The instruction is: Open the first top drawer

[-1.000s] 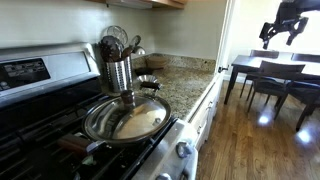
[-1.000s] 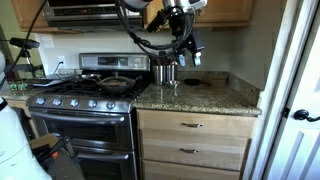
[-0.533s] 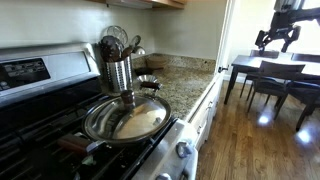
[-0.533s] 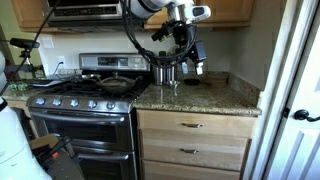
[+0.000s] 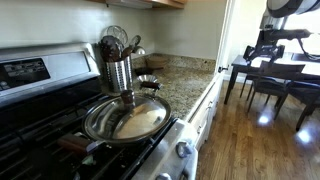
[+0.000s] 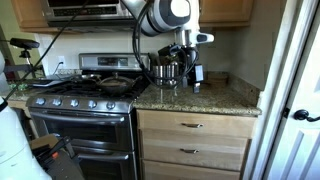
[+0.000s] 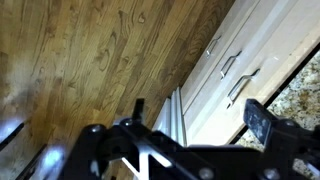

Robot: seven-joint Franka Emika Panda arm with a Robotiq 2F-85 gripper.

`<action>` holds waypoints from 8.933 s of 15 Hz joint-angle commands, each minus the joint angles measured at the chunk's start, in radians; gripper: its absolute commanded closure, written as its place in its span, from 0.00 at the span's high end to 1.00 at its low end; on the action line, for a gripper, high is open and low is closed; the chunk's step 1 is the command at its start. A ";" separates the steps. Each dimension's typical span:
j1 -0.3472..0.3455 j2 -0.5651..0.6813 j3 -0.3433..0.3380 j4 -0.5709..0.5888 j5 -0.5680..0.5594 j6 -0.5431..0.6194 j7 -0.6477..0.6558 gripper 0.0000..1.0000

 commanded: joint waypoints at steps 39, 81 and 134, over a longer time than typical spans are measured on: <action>-0.089 0.690 0.120 0.378 0.560 0.304 -0.241 1.00; -0.138 0.926 0.166 0.639 0.583 0.218 -0.239 1.00; -0.210 0.779 0.262 0.386 0.681 0.446 -0.367 1.00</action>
